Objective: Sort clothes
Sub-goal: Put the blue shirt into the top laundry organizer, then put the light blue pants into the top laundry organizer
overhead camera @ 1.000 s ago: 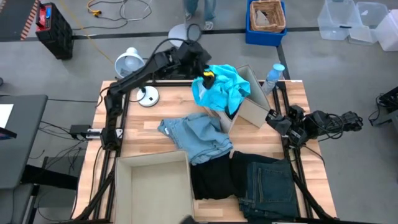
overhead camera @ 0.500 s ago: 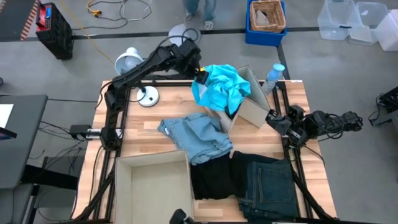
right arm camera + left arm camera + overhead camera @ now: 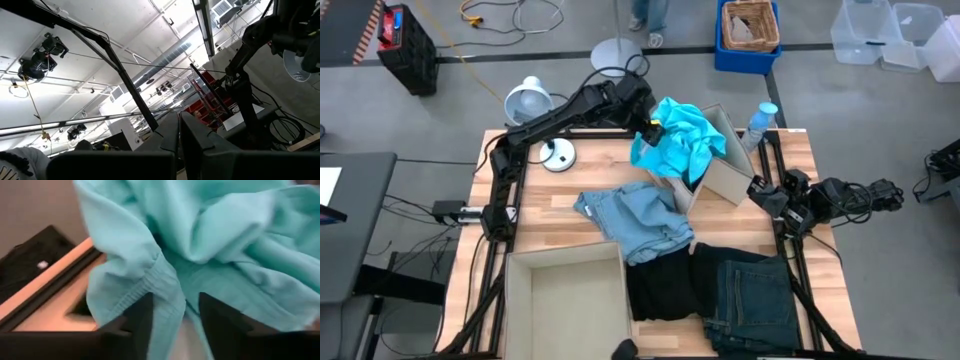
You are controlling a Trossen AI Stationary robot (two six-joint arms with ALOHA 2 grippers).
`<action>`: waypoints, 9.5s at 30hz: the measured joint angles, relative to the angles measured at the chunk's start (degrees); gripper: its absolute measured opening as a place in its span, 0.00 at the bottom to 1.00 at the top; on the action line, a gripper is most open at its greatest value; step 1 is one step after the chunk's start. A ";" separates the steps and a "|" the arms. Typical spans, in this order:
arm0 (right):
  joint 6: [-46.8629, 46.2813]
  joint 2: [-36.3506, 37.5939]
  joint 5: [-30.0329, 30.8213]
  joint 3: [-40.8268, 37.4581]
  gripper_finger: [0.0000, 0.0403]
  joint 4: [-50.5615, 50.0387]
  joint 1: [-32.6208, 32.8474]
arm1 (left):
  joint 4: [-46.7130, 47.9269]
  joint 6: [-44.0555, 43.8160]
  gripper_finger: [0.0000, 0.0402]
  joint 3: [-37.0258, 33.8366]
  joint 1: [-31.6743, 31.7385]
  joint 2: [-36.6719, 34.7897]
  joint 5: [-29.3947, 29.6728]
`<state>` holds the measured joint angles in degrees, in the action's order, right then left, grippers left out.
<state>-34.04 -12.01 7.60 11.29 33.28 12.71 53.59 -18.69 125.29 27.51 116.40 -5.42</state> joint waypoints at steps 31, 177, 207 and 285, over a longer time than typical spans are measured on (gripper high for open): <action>-0.44 0.01 -0.02 0.00 0.09 0.05 0.00 | 1.93 -2.85 0.51 1.02 0.08 0.02 5.66; 4.18 -17.73 4.42 11.56 0.27 -9.28 2.64 | 2.17 13.47 0.65 -26.86 -14.21 1.73 -1.58; 4.04 -17.73 4.46 11.56 0.27 -9.29 2.47 | 10.32 12.51 0.14 -19.06 -16.02 -14.70 5.52; 12.91 -17.61 0.07 11.56 0.27 5.42 10.05 | -1.56 -0.52 0.48 2.90 -10.65 9.90 -0.26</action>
<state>-21.14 -29.62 7.66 22.85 38.70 22.76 52.03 -19.21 128.19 16.85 126.29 -5.68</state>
